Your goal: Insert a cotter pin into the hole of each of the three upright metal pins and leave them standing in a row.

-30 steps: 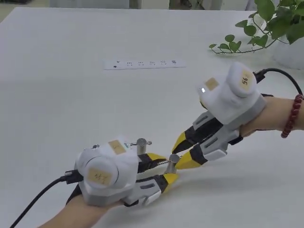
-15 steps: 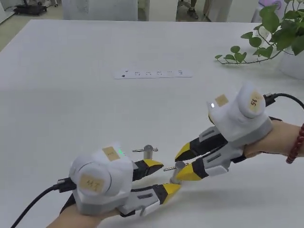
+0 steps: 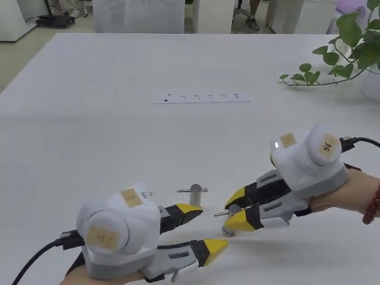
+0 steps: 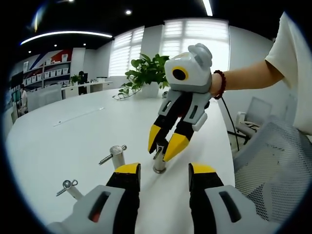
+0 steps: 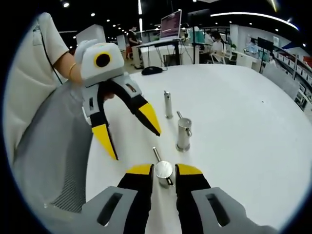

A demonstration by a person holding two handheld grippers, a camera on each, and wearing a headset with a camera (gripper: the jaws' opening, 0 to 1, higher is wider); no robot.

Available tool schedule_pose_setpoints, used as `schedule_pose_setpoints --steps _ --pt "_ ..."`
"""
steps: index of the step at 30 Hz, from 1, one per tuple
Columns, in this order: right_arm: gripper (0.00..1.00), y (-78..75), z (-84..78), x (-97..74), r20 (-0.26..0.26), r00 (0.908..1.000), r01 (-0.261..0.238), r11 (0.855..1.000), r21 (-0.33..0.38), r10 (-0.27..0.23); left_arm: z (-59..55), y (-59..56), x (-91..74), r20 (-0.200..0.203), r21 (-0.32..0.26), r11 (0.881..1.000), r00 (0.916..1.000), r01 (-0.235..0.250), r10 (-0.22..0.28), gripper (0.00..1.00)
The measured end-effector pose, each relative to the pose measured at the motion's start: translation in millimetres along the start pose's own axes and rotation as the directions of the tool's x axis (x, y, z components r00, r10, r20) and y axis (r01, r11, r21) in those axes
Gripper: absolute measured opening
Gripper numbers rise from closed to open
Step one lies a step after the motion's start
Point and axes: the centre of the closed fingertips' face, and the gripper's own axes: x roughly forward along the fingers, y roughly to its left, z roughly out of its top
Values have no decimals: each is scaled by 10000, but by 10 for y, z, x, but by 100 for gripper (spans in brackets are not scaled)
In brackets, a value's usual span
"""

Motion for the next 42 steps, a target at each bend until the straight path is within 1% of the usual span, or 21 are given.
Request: schedule_pose_setpoints --steps 5,11,14,17,21,25,29,33,34,37,42 --pt "16 8 7 9 135 9999 102 9999 -43 -102 25 -23 -73 162 -150 9998 9998 -116 118 41" --pt "15 9 18 10 390 9990 236 9996 -128 -231 15 -53 -188 134 -214 9996 9997 -202 205 42" --pt "15 12 22 12 481 9983 322 9994 -143 -315 14 -61 -262 127 -361 9990 9996 -258 263 42" --pt "15 -2 32 9 564 9976 412 9991 -41 -409 25 -61 -328 136 -364 9988 9993 -339 344 42" --pt "14 -15 36 10 618 9969 495 9988 -58 -490 39 -16 -436 206 -489 9967 9976 -652 662 42" --pt "14 -34 38 11 603 9963 612 9981 -86 -605 33 26 -531 225 -656 9936 9954 -920 936 42" --pt "14 -53 34 5 569 9960 689 9976 -111 -682 23 52 -608 233 -705 9906 9926 -1175 1194 42" --pt "14 -85 25 -16 561 9950 833 9965 -28 -830 24 84 -646 232 -788 9869 9894 -1411 1433 43" --pt "14 -93 25 -22 566 9947 864 9963 -9 -862 38 101 -666 270 -862 9844 9874 -1533 1561 43" --pt "14 -125 34 -47 616 9935 956 9954 34 -956 52 120 -700 331 -1054 9808 9852 -1641 1684 43" --pt "14 -197 46 -75 681 9910 1150 9933 107 -1154 33 147 -746 212 -1033 9776 9823 -1832 1863 44"
